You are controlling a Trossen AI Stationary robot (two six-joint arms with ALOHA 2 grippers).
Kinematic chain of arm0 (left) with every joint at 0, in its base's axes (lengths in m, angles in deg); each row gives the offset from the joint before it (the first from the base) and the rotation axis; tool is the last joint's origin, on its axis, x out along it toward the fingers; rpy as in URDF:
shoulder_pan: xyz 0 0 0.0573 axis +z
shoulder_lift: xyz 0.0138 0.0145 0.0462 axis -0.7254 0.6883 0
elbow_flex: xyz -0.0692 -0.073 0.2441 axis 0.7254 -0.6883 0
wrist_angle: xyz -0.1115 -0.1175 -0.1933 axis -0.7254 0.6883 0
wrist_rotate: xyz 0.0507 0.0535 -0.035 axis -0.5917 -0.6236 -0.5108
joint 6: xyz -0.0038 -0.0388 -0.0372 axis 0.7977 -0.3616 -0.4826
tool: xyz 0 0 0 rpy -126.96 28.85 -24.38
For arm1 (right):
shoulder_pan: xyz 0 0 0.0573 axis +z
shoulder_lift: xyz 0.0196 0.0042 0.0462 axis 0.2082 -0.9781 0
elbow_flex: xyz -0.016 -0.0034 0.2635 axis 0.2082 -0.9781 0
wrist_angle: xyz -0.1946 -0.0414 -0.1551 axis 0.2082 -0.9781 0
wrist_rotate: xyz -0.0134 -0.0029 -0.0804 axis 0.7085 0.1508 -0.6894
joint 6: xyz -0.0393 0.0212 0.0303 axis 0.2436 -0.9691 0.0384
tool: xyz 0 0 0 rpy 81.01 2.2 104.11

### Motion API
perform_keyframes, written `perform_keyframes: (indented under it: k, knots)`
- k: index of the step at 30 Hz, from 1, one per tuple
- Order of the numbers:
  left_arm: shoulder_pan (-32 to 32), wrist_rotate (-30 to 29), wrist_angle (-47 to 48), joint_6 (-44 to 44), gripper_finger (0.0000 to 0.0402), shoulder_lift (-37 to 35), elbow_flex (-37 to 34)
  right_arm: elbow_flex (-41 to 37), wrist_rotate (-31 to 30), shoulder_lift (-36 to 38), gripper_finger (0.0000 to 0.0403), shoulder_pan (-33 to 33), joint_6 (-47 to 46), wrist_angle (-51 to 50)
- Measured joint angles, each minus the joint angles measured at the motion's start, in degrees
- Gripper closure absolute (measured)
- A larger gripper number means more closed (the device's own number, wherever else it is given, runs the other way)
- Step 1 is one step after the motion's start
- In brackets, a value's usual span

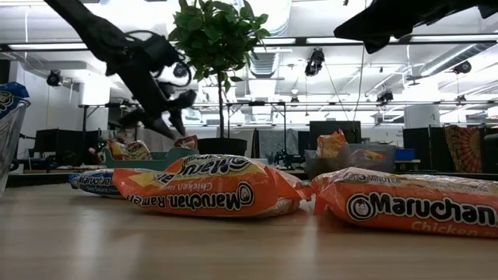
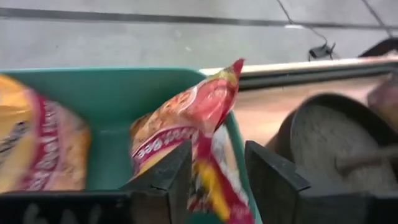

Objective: Sort Maruchan noodles
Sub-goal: Put the red noodle pack into the green bin, then put the orange noodle pack into the black bin

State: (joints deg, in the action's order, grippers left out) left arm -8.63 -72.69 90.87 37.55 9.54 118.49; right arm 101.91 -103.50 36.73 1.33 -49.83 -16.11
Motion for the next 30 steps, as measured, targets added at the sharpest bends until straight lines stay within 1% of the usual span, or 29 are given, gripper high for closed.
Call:
perform_keyframes:
  k: [4,7,10,13,18,22,26,28,30]
  knots:
    - [-1.38,0.13,7.17,1.42,0.0257,-5.58,-0.02,0.0,0.0,0.0,0.0394,0.0,-2.58,-0.08]
    - [-4.3,0.34,10.65,1.63,0.0255,-9.25,-0.18,0.0,-0.01,0.0,0.0394,0.0,-5.29,-0.06]
    - [-9.8,0.34,10.91,2.19,0.0257,-12.23,-0.96,0.0,-0.02,0.0,0.0394,0.0,-7.92,0.18]
    - [-17.21,0.06,9.63,1.95,0.026,-13.41,-1.92,0.02,-0.02,0.0,0.0394,-0.02,-9.88,0.26]
    - [-31.19,-2.15,8.41,0.77,0.0266,-12.69,-2.08,1.94,0.0,-0.75,0.0394,-0.04,-11.73,0.51]
    - [-41.8,-6.74,4.59,-1.39,0.0271,-10.02,-2.07,4.09,0.94,-2.64,0.0394,-0.04,-13.74,-0.44]
    - [-49.12,-11.38,0.83,-2.59,0.0273,-6.77,-1.39,8.25,6.35,-5.24,0.0394,-0.04,-17.72,-6.58]
    - [-51.47,-12.26,-0.45,-2.71,0.0273,-5.32,-0.44,10.71,9.51,-7.18,0.0394,0.0,-21.06,-11.39]
    - [-53.03,-12.55,-0.26,-2.39,0.0273,-3.61,0.81,13.04,13.93,-9.44,0.0394,0.0,-24.21,-15.79]
